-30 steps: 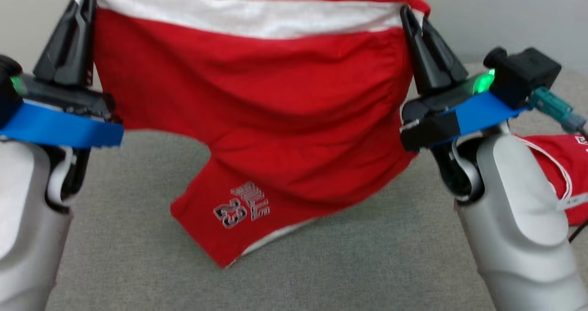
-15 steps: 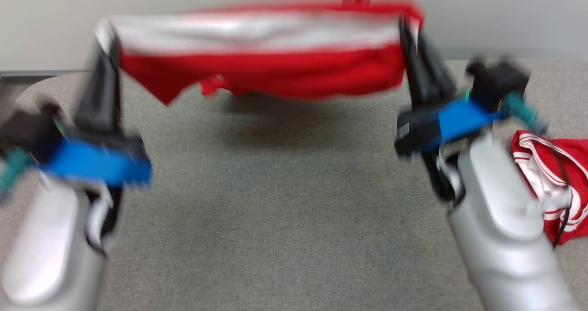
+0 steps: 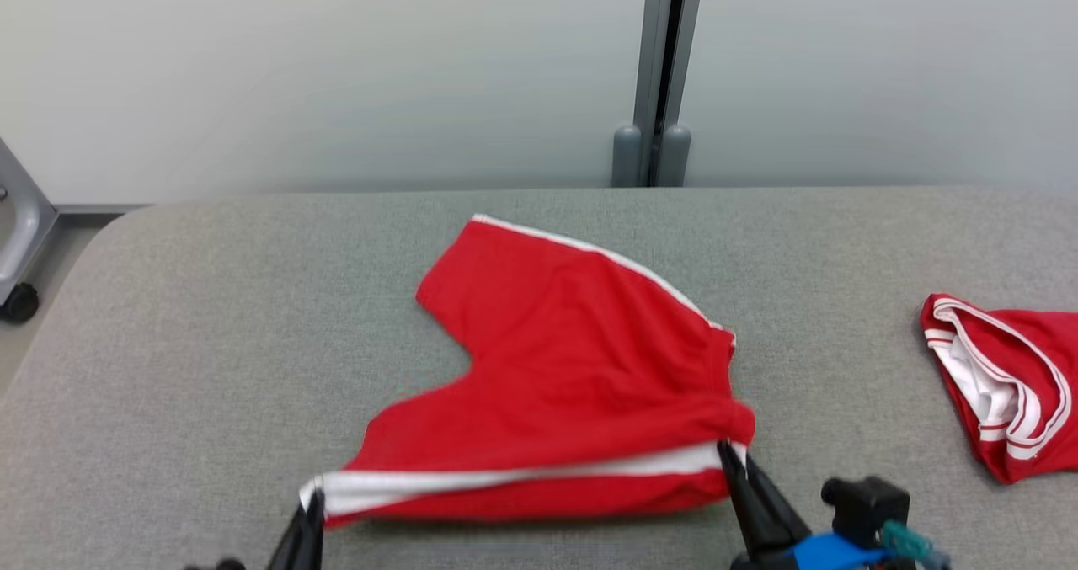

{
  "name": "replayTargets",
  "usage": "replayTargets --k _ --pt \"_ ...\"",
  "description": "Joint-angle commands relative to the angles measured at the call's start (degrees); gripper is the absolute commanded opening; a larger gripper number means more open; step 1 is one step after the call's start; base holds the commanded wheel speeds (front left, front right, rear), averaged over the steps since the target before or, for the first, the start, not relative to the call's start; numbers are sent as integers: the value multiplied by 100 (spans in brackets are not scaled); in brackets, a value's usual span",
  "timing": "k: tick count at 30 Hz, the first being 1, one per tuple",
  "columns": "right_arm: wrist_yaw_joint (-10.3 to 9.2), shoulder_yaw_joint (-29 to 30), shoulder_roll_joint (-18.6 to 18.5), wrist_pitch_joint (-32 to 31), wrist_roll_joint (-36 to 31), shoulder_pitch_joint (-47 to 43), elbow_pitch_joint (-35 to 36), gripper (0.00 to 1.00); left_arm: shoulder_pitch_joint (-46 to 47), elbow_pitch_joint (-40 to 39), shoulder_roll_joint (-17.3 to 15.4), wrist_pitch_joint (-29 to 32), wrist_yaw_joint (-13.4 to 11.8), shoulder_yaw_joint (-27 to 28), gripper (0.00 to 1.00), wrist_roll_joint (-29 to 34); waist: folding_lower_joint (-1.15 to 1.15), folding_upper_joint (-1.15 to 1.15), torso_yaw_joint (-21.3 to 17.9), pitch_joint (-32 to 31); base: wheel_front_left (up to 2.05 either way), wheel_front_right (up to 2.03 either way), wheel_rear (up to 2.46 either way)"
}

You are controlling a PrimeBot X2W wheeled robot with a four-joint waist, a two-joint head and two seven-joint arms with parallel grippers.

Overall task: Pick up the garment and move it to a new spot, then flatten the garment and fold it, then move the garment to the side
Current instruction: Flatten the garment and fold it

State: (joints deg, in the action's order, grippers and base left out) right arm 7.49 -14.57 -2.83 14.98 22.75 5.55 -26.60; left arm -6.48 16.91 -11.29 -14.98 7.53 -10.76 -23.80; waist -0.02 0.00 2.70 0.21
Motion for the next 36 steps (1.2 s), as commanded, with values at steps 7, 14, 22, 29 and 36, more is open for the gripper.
replayTargets --k 7,14,22,29,36 --pt "-1 -182 -104 25 247 -806 439 0 -642 -399 -74 -24 -9 260 0 246 2 0 -35 -159 0 0 0" --pt "0 -246 -53 -22 716 -366 631 0 389 -717 -551 -24 -9 -324 0 104 2 0 -279 188 0 0 0" --pt "1 -565 -17 -113 2154 1012 487 0 3000 -187 -1797 -11 -9 -1683 0 -883 2 0 -671 1288 0 0 0" --pt "1 -1195 -15 -2 3461 2074 -22 0 4719 385 -2623 215 -8 -3002 0 -2129 2 0 -1003 2016 0 0 0" --pt "0 -1062 -34 17 3916 2562 -51 0 5708 793 -3107 168 -8 -4043 0 -2853 2 0 -1192 2413 0 0 0"
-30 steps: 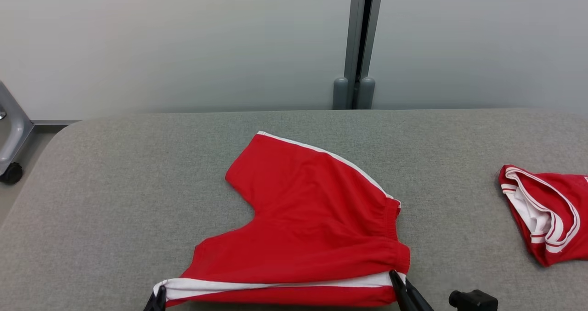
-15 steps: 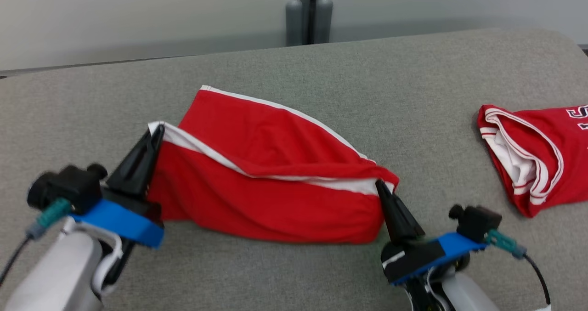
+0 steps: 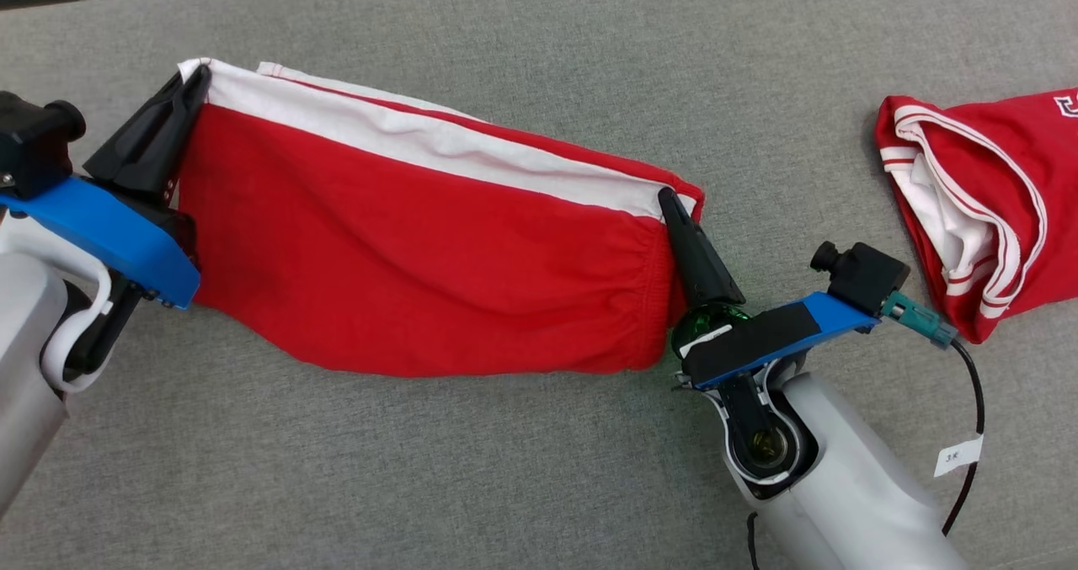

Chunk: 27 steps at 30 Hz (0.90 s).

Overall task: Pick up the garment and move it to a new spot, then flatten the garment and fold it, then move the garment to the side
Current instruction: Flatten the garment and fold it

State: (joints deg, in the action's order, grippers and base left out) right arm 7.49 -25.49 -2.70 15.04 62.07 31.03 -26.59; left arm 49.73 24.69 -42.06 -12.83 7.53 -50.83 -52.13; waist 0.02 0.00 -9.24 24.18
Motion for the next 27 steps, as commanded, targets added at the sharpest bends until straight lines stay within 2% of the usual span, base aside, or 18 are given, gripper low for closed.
replayTargets --k 1,9,14,19,20,21,22,23,27 --pt "-1 35 -49 11 11 6 -49 0 184 66 -56 -65 -8 -155 0 -98 -2 0 -8 48 0 0 0" --pt "-6 220 -74 13 -210 -214 -2 0 669 429 -33 -223 -8 -772 0 -486 -2 0 -91 164 0 0 0" --pt "-7 207 -71 13 -201 -371 81 0 825 522 21 -240 -8 -792 0 -540 -2 0 -128 171 0 0 0" --pt "-6 -118 -30 1 -174 -537 121 0 668 658 161 -241 -8 -712 0 -450 -2 0 -159 124 0 0 0" --pt "-6 -171 -24 0 -217 -537 105 11 632 676 205 -240 -8 -654 0 -444 -2 0 -161 113 0 0 0" --pt "-5 -183 -23 0 -284 -522 90 49 584 692 236 -239 -8 -610 34 -402 -2 0 -159 95 0 0 0" --pt "-5 -157 -26 0 -347 -508 74 100 527 724 269 -239 -9 -549 85 -397 -2 0 -153 72 0 0 0" --pt "-3 -129 -27 2 -432 -501 72 100 469 762 310 -239 -8 -460 100 -376 -2 0 -147 48 0 0 0" --pt "-1 137 -49 5 -865 -559 39 100 133 858 523 -239 -8 -12 100 -130 -2 0 -97 -93 0 0 0"
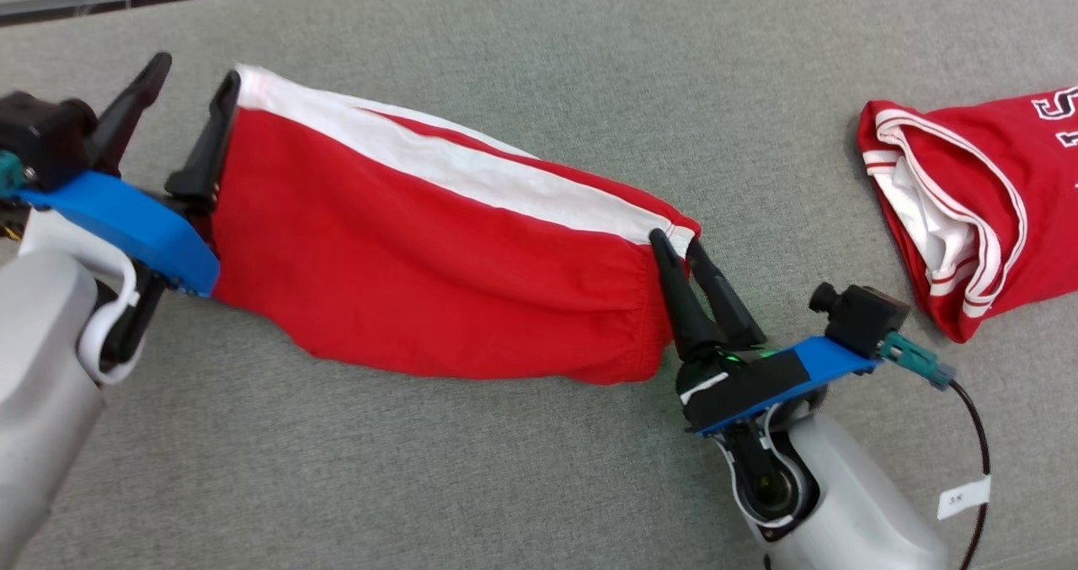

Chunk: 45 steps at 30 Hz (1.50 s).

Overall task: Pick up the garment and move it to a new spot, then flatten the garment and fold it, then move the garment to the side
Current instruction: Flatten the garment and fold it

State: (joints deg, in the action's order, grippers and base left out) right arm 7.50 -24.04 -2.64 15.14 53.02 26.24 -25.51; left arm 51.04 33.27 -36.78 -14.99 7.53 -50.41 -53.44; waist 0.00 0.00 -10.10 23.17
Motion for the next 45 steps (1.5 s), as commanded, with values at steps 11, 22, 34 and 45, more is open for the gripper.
replayTargets --k 11,22,34,45 --pt "-1 1156 -38 -3 -1485 -596 -35 100 -1365 129 662 -23 -8 1373 100 539 0 0 155 -452 0 0 0" --pt "-1 1807 -39 -3 -2183 -810 170 100 -1483 616 752 -23 -8 1299 100 558 0 0 101 -313 0 0 0" --pt "-1 1874 -37 -3 -2210 -850 327 100 -1267 1232 742 170 -7 352 100 -161 0 0 -100 -77 0 0 0" --pt "-1 2089 -38 -2 -2532 -952 243 100 -1393 1259 819 61 -2 -348 0 -733 0 0 134 -439 0 0 0"
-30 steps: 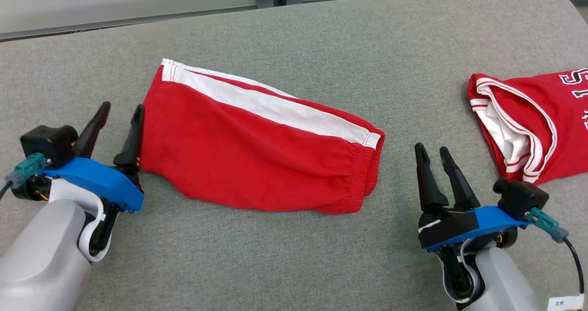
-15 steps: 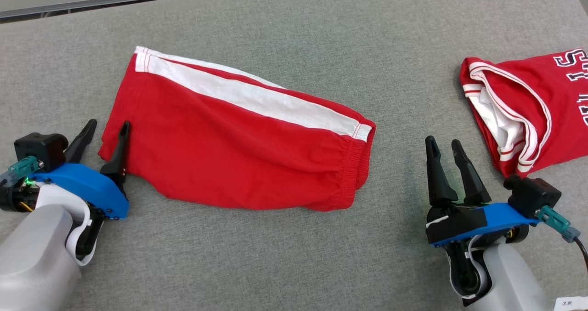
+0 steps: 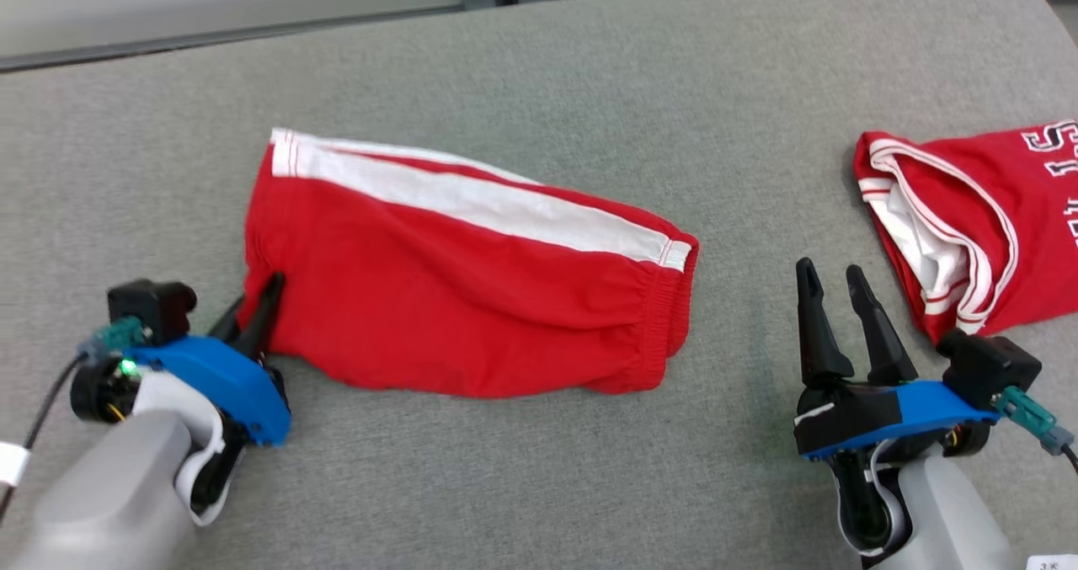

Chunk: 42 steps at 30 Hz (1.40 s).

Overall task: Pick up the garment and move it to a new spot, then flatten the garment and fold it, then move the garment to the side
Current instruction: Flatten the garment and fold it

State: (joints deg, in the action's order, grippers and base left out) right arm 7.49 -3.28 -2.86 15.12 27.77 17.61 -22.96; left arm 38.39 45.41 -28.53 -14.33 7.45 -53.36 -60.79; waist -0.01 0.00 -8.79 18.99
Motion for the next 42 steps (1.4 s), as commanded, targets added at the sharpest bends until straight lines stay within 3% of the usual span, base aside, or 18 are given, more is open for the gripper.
replayTargets --k 1,4,9,16,26,27,28,29,35,42 --pt "0 36 -17 0 -39 -93 -40 100 -191 37 20 -19 6 -84 0 -10 1 0 46 -83 0 0 0" --pt "0 95 -15 0 -105 -165 -135 100 -449 94 87 -73 -2 -20 0 -73 1 0 193 -294 0 0 0" --pt "1 231 -15 0 -378 -309 -267 100 -943 22 330 -86 -2 648 0 82 1 0 474 -675 0 0 0" --pt "0 371 -16 0 -797 -554 -378 100 -1814 -98 806 -87 -122 1538 0 722 1 0 741 -1126 0 0 0" --pt "0 366 -18 1 -1245 -847 -504 100 -2712 -302 1360 -88 -287 2362 0 1530 1 0 907 -1512 0 0 0" --pt "0 355 -17 1 -1299 -885 -511 100 -2745 -344 1388 -88 -311 2454 3 1657 1 0 931 -1536 0 0 0" --pt "0 340 -16 0 -1332 -904 -519 100 -2786 -376 1393 -89 -323 2493 44 1820 1 0 952 -1553 0 0 0" --pt "0 342 -19 0 -1343 -926 -521 100 -2859 -358 1438 -89 -323 2532 100 1920 1 0 968 -1567 0 0 0" --pt "0 278 -17 1 -1387 -910 -482 100 -3026 -731 1606 -89 -377 3183 100 2566 1 0 1085 -1544 0 0 0" --pt "0 -216 -16 1 -1605 -453 -366 100 -3106 -973 1833 -89 -203 3712 100 3118 1 0 1247 -1308 0 0 0"
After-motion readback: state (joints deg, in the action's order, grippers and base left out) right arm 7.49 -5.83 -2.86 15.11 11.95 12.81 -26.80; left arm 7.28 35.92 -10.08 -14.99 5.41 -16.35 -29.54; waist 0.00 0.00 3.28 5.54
